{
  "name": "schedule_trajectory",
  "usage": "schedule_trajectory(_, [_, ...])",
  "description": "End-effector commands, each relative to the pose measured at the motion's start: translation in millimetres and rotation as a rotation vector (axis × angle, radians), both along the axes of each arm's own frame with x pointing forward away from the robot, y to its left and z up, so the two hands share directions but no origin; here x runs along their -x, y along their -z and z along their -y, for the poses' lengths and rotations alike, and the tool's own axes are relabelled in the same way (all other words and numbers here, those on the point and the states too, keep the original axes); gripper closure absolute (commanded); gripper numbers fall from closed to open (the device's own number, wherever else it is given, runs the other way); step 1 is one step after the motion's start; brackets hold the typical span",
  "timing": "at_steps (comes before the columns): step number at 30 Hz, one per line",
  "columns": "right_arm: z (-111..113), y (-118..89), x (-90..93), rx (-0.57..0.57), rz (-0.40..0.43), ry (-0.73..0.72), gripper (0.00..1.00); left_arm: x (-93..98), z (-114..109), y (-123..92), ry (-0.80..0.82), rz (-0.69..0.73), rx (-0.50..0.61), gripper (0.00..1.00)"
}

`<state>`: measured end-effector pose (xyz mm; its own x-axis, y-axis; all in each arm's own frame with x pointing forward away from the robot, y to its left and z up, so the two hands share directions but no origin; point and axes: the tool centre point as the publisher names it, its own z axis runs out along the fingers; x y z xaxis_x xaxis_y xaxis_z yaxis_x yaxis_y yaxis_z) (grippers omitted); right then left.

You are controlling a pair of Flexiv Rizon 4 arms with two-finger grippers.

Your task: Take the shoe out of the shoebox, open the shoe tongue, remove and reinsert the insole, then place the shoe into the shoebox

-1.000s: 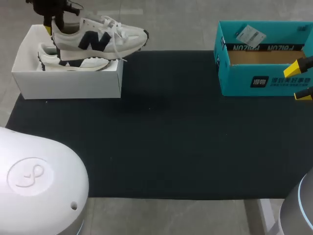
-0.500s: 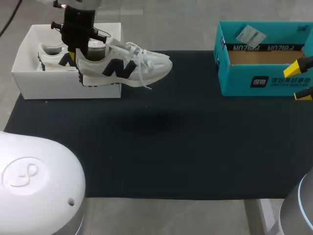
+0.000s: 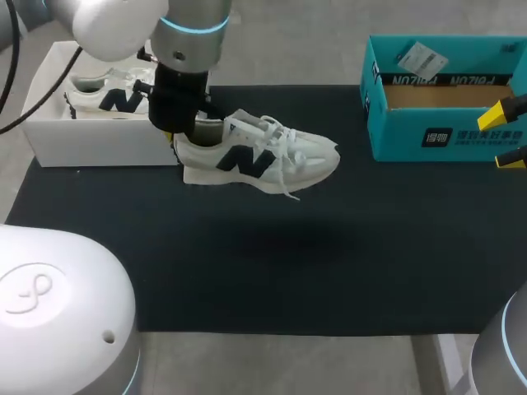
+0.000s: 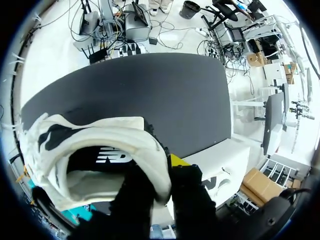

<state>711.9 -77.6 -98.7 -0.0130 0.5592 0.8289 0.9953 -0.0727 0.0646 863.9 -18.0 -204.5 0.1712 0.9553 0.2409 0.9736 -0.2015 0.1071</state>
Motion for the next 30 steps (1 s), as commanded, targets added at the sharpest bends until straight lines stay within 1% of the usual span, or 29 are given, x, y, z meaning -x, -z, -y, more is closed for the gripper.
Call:
schedule_trajectory(1, [0,1,0.3,0.002,0.000,0.002,0.00,9.8,5,-10,0.021,0.066,-0.015,1.00])
schedule_trajectory(7, [0,1,0.3,0.002,0.000,0.002,0.00,15.9,13,-19,0.013,0.086,-0.022,1.00])
schedule_trajectory(13, [0,1,0.3,0.002,0.000,0.002,0.00,21.9,21,-30,0.004,0.076,-0.003,1.00])
schedule_trajectory(18, [0,1,0.3,0.002,0.000,0.002,0.00,23.8,35,-23,0.015,0.066,0.027,1.00])
schedule_trajectory(21, [0,1,0.3,0.002,0.000,0.002,0.00,27.7,43,-26,0.021,0.064,0.042,1.00])
schedule_trajectory(23, [0,1,0.3,0.002,0.000,0.002,0.00,29.1,45,-28,0.034,0.044,0.078,1.00])
schedule_trajectory(30, [0,1,0.3,0.002,0.000,0.002,0.00,29.1,45,-28,0.034,0.044,0.078,1.00])
